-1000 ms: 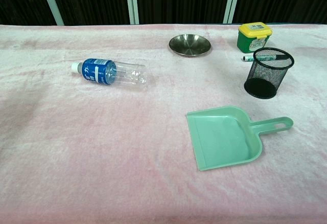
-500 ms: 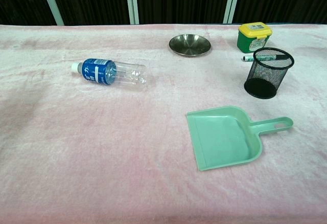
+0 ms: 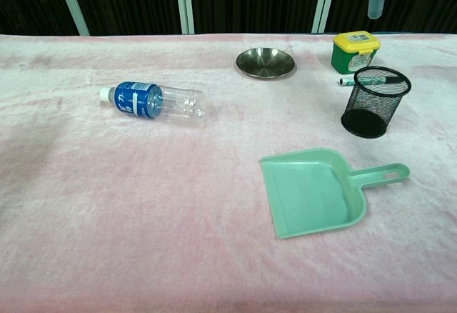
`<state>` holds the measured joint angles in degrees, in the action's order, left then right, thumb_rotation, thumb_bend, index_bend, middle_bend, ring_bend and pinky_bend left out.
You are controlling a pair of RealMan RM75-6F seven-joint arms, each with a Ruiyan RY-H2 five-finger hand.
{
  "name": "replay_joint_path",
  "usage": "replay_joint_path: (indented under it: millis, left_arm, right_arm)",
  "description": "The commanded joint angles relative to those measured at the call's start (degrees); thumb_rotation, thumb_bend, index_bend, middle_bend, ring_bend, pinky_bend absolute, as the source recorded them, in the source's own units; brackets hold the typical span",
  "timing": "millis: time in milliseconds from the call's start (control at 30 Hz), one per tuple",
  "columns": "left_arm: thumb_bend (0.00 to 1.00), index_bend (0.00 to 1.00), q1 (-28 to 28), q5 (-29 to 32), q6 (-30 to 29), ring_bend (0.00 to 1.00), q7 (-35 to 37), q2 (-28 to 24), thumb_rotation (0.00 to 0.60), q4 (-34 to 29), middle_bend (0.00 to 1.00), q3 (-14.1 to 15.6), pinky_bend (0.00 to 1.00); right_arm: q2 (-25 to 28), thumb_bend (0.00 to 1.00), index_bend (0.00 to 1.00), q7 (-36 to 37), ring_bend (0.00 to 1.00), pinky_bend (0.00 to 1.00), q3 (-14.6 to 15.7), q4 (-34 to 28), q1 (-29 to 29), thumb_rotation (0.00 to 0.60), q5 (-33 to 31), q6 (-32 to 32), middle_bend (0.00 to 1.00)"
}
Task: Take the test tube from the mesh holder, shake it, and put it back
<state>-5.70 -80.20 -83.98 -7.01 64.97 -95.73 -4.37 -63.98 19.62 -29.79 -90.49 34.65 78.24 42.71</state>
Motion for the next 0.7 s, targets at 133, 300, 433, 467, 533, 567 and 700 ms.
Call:
replay_joint_path:
  millis: [133, 300, 433, 467, 533, 567, 700]
  left_arm:
    - [0.33, 0.12, 0.0, 0.0, 0.0, 0.0, -0.1, 0.0, 0.6, 0.0, 0.02, 0.1, 0.0]
    - [0.33, 0.12, 0.0, 0.0, -0.1, 0.0, 0.0, 0.0, 0.6, 0.0, 0.02, 0.0, 0.0]
    - [0.33, 0.12, 0.0, 0.0, 0.1, 0.0, -0.1, 0.0, 0.6, -0.1, 0.02, 0.1, 0.0]
    - [0.33, 0.12, 0.0, 0.0, 0.0, 0.0, -0.1, 0.0, 0.6, -0.1, 0.02, 0.1, 0.0]
    - [0.33, 0.12, 0.0, -0.1, 0.0, 0.0, -0.1, 0.0, 0.6, -0.1, 0.02, 0.1, 0.0]
    - [0.33, 0.12, 0.0, -0.1, -0.1, 0.0, 0.0, 0.0, 0.6, -0.1, 0.02, 0.1, 0.0]
    - [0.33, 0.12, 0.1, -0.1, -0.1, 0.0, 0.1, 0.0, 0.6, -0.1, 0.02, 0.1, 0.0]
  right_arm:
    - [0.1, 0.27, 0.61, -24.0, 0.13, 0.16, 1.6, -9.7, 4.0, 0.6, -25.4, 3.5, 0.04]
    - [1.8, 0.27, 0.61, -8.4, 0.13, 0.16, -4.6, -14.7, 2.6, 0.6, -28.6, -0.9, 0.04]
    - [0.8, 0.27, 0.61, 15.4, 0.13, 0.16, -14.8, -17.8, -2.6, 0.6, -25.2, -4.0, 0.04]
    - [0.5, 0.27, 0.61, 21.5, 0.13, 0.16, -16.8, -17.8, -4.2, 0.6, -22.1, -5.1, 0.04]
    - [-0.4, 0.27, 0.61, 32.7, 0.13, 0.16, -20.3, -17.6, -6.9, 0.6, -16.3, -6.3, 0.04]
    - [-0.8, 0.27, 0.61, 38.1, 0.13, 0.16, -21.7, -17.5, -8.0, 0.6, -13.7, -6.5, 0.04]
    - [-1.6, 0.27, 0.61, 54.4, 0.13, 0.16, -24.1, -16.1, -10.6, 0.6, -4.7, -5.6, 0.04]
